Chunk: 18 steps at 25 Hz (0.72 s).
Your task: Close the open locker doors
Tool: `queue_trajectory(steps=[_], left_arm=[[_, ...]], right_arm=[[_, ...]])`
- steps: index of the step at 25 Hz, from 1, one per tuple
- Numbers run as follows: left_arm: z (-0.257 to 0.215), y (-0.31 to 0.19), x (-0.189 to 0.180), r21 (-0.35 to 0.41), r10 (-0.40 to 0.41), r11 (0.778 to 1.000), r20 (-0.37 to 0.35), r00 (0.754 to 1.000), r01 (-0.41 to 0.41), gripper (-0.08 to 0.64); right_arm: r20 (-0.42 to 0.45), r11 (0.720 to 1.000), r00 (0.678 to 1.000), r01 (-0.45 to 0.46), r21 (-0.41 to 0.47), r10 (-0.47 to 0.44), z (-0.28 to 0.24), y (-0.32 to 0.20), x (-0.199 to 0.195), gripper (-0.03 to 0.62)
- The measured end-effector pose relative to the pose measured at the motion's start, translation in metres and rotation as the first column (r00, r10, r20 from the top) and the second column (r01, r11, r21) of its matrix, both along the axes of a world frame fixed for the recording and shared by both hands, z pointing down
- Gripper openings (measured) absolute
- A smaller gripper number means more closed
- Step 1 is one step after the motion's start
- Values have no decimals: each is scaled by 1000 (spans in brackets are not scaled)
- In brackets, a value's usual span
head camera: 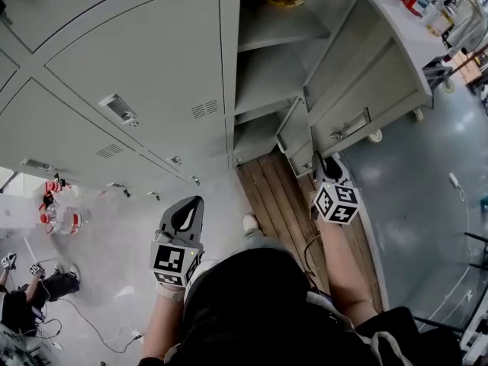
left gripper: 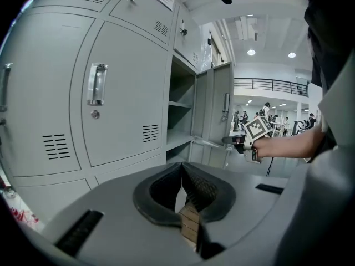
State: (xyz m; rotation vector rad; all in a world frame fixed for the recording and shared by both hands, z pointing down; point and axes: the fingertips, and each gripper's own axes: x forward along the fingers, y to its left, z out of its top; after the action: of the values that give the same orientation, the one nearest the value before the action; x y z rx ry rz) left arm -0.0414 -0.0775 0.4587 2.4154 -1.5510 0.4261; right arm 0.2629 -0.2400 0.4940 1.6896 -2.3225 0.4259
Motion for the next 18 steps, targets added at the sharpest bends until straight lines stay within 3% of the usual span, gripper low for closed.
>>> queue_trajectory(steps=[9,18], left_arm=[[2,31,-58,9,-106,994,5,994,106,21],[5,49,-99,-5,-250,968,15,968,250,21]], right_arm=[[6,992,992,126,2,-126,1,-3,-89,163],[10,968,968,251,11,-251,1,-32,-162,147]])
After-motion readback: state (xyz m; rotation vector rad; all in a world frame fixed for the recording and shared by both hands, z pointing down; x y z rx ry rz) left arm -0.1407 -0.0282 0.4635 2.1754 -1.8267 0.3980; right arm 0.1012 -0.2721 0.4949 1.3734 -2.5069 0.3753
